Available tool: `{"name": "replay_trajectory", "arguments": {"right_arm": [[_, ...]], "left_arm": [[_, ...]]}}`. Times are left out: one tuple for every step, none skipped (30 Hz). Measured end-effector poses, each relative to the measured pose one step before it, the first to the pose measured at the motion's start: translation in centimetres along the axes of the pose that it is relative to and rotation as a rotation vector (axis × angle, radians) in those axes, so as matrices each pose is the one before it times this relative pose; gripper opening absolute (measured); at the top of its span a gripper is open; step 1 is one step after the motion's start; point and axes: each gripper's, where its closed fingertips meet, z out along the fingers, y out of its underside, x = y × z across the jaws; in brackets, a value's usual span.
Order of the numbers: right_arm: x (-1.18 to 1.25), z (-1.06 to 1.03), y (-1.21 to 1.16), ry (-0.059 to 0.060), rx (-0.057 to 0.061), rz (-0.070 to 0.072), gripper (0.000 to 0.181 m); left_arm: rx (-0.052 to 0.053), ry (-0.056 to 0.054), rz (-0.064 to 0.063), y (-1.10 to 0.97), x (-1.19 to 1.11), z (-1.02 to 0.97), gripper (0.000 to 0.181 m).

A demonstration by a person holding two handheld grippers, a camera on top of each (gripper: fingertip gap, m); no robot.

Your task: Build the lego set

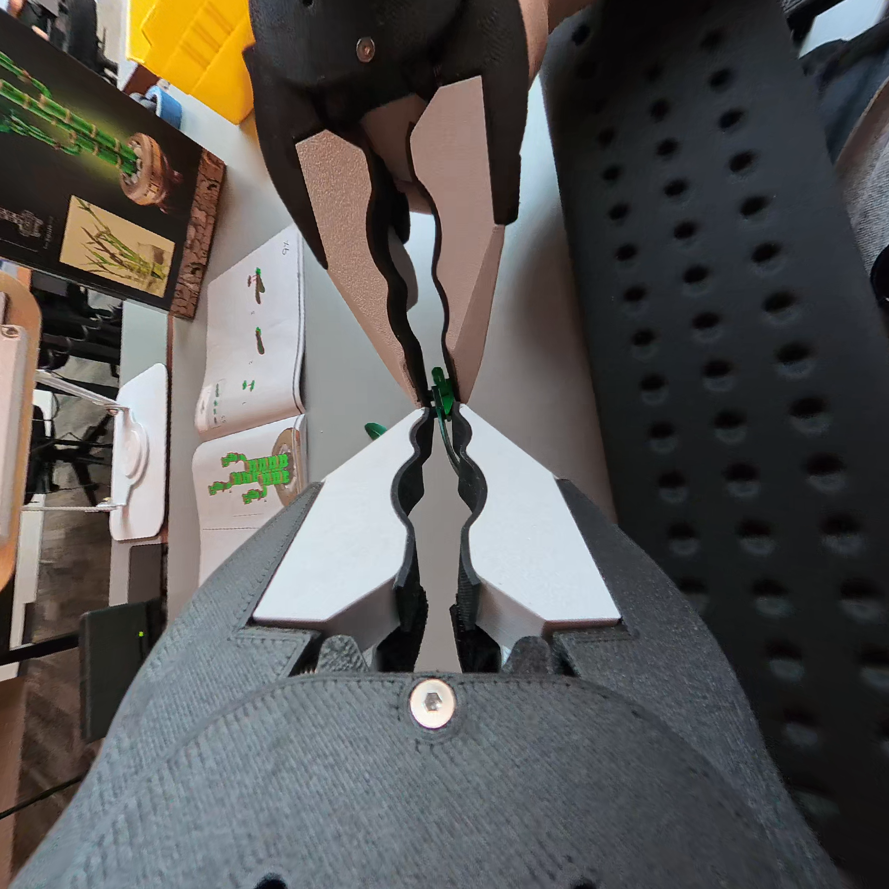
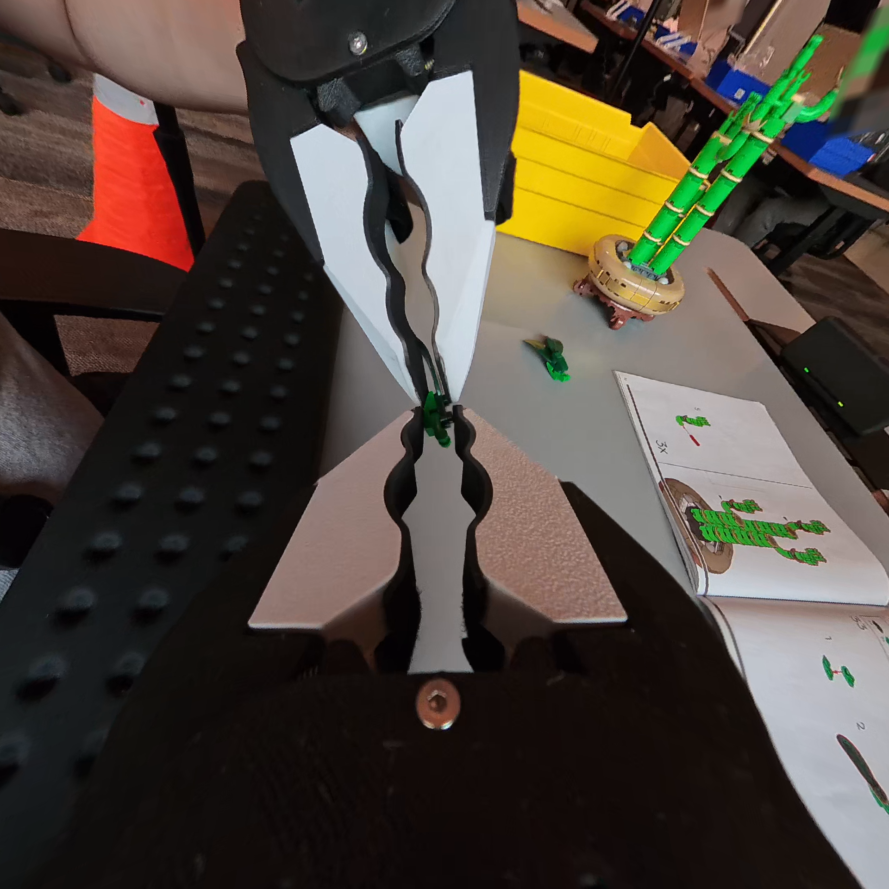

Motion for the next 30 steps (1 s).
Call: {"name": "replay_trajectory", "arguments": {"right_arm": [[0.068,-0.094,0.141,0.0032,-0.0083,-0.0130,0.014],[0.211,-0.036,0.407,0.0182,-0.0259,-0.0214,0.019],[0.085,-0.042,0.246,0.0163,-0.0134,-0.0254,0.021],[-0.120,-0.058,-0.018,0.0062,0.0030,-0.0234,0.021],[-0.129,-0.099,-0.273,0.0068,0.0153,-0.0213,0.021],[-0.022,-0.084,-0.351,0.0097,0.0155,-0.0191,0.021],[-0.019,-0.035,-0.220,0.0054,0.0061,-0.0146,0.021],[0.063,0.022,-0.108,0.0074,0.0006,-0.0096,0.021],[0.061,0.055,-0.037,0.0070,-0.0007,-0.0071,0.021],[-0.108,0.076,0.023,-0.0039,-0.0047,-0.0046,0.020],[-0.138,0.048,0.052,-0.0045,-0.0056,-0.0058,0.017],[-0.043,-0.023,-0.050,0.0046,0.0004,-0.0118,0.013],[0.006,-0.041,-0.035,0.0066,0.0001,-0.0130,0.012],[-0.016,-0.032,0.029,0.0008,-0.0024,-0.0048,0.012],[-0.048,-0.021,0.001,-0.0027,0.0006,0.0041,0.013],[-0.024,-0.011,-0.057,-0.0024,0.0054,0.0071,0.013],[0.033,-0.021,-0.076,0.0011,0.0062,0.0056,0.013],[0.000,-0.014,-0.045,-0.0007,0.0012,0.0014,0.010],[-0.055,-0.005,0.074,-0.0035,-0.0090,-0.0030,0.010],[0.037,0.000,0.024,0.0048,-0.0055,-0.0047,0.010],[0.083,-0.012,-0.018,0.0093,-0.0020,-0.0073,0.010],[0.045,-0.030,-0.031,0.0044,0.0014,-0.0045,0.010],[0.015,-0.028,-0.023,-0.0014,0.0041,0.0066,0.010],[0.060,-0.021,-0.049,-0.0007,0.0075,0.0144,0.010],[-0.004,-0.040,-0.072,-0.0066,0.0084,0.0139,0.010],[-0.039,-0.050,-0.078,-0.0069,0.0072,0.0096,0.010],[0.022,-0.052,-0.106,-0.0003,0.0083,0.0036,0.010],[0.033,-0.068,-0.162,0.0006,0.0110,0.0017,0.010],[0.038,-0.068,-0.113,-0.0005,0.0085,0.0051,0.010],[0.068,-0.057,-0.032,-0.0002,0.0049,0.0075,0.010]], "left_arm": [[0.0095,-0.0201,0.0200,-0.226,-0.197,-0.197,0.006],[0.0060,-0.0195,0.0225,-0.201,-0.213,-0.226,0.006],[-0.0037,-0.0156,0.0230,-0.078,-0.182,-0.198,0.006],[-0.0136,-0.0121,0.0222,0.087,-0.147,-0.117,0.006],[-0.0158,-0.0037,0.0202,0.160,-0.017,-0.055,0.006],[-0.0062,0.0024,0.0115,0.060,0.081,-0.013,0.006],[0.0061,0.0057,-0.0002,-0.102,0.117,-0.001,0.006],[0.0100,0.0088,-0.0077,-0.160,0.136,0.011,0.006],[0.0066,0.0106,-0.0076,-0.117,0.140,0.045,0.006],[0.0020,0.0045,-0.0015,-0.066,0.069,0.048,0.006],[-0.0002,-0.0006,0.0039,-0.044,0.007,0.040,0.006],[-0.0007,0.0032,0.0038,-0.022,0.052,0.049,0.006],[0.0004,0.0047,-0.0001,-0.029,0.080,0.055,0.006],[0.0004,0.0022,-0.0011,-0.014,0.024,0.057,0.006],[-0.0019,0.0027,-0.0001,0.032,0.041,0.060,0.006],[-0.0029,0.0020,0.0004,0.061,0.033,0.068,0.006],[-0.0031,0.0017,-0.0002,0.052,0.023,0.068,0.006],[-0.0015,0.0045,-0.0017,0.045,0.052,0.057,0.006],[0.0008,0.0056,-0.0049,0.000,0.067,0.041,0.006],[0.0005,0.0011,-0.0056,0.007,-0.018,0.031,0.006],[0.0035,-0.0029,-0.0045,-0.012,-0.071,-0.008,0.006],[0.0078,-0.0024,-0.0056,-0.035,-0.051,-0.011,0.007],[0.0099,-0.0016,-0.0086,-0.035,-0.026,-0.014,0.007],[0.0101,-0.0023,-0.0110,-0.038,-0.047,-0.021,0.007],[0.0100,0.0025,-0.0151,-0.035,-0.018,-0.028,0.007],[0.0056,0.0082,-0.0187,0.005,0.031,-0.026,0.007],[0.0005,0.0064,-0.0173,0.059,-0.029,-0.029,0.007],[0.0026,0.0038,-0.0118,0.028,-0.034,-0.032,0.009],[0.0039,0.0003,-0.0070,0.034,-0.056,-0.052,0.012],[0.0038,-0.0054,-0.0032,0.025,-0.133,-0.104,0.014]]}}
